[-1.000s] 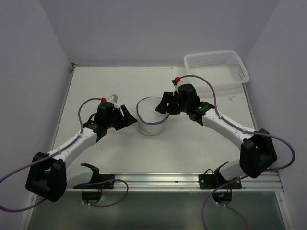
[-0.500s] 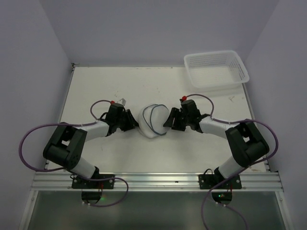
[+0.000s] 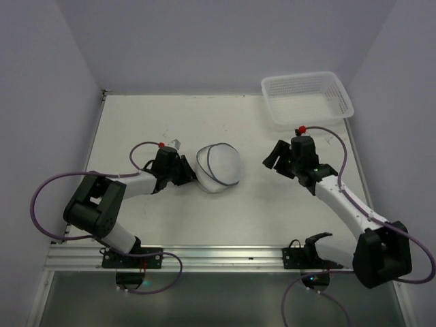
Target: Unzip the laundry bag and remove the bra
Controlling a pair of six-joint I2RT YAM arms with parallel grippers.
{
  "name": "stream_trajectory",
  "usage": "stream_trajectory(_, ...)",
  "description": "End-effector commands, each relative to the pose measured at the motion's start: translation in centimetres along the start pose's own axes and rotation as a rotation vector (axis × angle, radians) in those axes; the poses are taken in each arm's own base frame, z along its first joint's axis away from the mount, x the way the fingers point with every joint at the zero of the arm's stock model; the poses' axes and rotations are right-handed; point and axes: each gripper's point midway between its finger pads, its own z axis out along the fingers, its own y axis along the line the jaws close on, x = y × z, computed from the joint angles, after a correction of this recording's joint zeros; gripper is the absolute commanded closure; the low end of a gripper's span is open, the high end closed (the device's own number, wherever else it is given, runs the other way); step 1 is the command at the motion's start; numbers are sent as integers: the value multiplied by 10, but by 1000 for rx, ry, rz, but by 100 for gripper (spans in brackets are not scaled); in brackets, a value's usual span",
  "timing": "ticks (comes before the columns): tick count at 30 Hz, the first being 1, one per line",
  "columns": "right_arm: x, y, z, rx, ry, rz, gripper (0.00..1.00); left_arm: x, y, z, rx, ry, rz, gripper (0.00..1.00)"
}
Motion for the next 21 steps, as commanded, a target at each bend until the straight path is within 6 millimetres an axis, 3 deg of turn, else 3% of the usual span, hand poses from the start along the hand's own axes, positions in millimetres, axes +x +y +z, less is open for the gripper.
stream_trajectory(1,-29,27,-36,-49,-97,-101,35,-2,9,-3,-56,-14,46,71)
stream_trajectory(2,-39,46,-46,-103,-132,-141,32,-2,10,-5,-60,-13,49,71)
stream_trajectory(4,-32,92,-61,-229,-123,-232,30,-5,9,-8,-62,-27,62,71)
stream_trajectory(5,-42,119,-74,-278,-156,-269,30,-4,11,-9,-71,-24,66,71)
stream_trajectory(7,-26,150,-71,-305,-118,-335,29,-5,11,-12,-70,-31,72,71)
stream_trajectory(8,-39,165,-76,-289,-171,-338,25,-5,11,-12,-70,-31,72,72)
stream_trajectory(9,-29,175,-74,-277,-161,-370,23,-3,12,-13,-71,-28,70,72)
stream_trajectory(10,-21,176,-55,-215,-140,-395,21,-2,12,-13,-70,-25,68,72)
stream_trajectory(11,-31,190,-57,-204,-172,-414,18,-1,13,-13,-69,-23,66,71)
stream_trajectory(12,-26,194,-52,-154,-189,-447,16,-1,13,-13,-70,-22,63,72)
stream_trajectory(13,-17,195,-33,-107,-173,-479,14,0,14,-13,-74,-23,61,72)
stream_trajectory(14,-21,207,-32,-108,-193,-501,11,0,14,-13,-74,-23,61,72)
stream_trajectory(21,18,219,21,4,-103,-605,6,-1,15,-15,-77,-34,53,73)
